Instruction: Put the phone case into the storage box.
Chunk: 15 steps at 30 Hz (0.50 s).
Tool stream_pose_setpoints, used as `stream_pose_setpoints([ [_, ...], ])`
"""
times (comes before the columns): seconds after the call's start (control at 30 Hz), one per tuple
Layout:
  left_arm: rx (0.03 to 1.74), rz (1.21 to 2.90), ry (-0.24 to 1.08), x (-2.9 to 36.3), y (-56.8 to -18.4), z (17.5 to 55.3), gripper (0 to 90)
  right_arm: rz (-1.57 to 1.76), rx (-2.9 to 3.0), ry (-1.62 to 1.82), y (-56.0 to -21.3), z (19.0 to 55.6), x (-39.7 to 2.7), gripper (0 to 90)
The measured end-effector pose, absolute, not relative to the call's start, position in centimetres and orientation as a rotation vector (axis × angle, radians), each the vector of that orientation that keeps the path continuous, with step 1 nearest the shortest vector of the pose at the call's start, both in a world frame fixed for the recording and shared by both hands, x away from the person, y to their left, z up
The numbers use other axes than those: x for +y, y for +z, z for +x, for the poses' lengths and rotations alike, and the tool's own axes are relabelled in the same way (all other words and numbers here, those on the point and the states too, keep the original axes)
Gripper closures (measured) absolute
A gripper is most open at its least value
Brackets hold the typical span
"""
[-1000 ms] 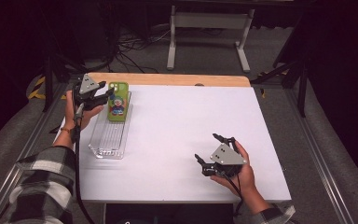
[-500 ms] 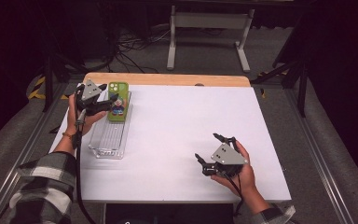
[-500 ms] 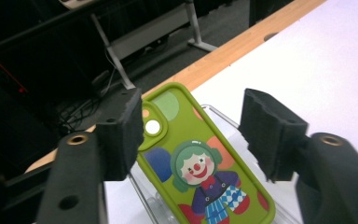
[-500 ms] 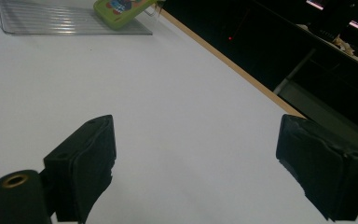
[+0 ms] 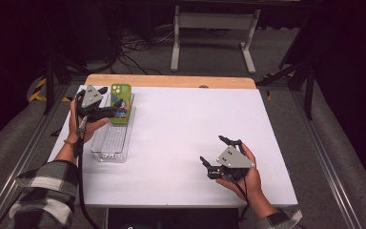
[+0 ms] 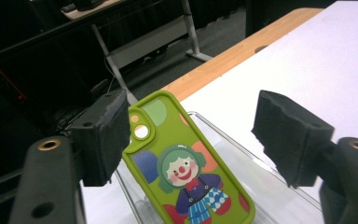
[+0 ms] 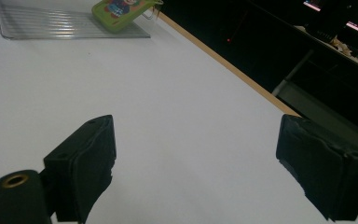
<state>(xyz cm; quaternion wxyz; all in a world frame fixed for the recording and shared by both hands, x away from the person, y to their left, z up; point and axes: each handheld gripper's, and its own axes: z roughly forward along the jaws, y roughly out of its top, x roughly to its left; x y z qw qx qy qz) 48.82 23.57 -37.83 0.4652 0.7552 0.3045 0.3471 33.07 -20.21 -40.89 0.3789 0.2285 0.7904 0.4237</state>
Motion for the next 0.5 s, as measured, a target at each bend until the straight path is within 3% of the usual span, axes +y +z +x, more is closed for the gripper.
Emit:
stream_pose_setpoints([
  [0.5,0.714,1.807,0.858,23.2,-37.4,47.3,16.3,0.586,2.007,1.093,-40.7,33.0,-20.3,12.8],
])
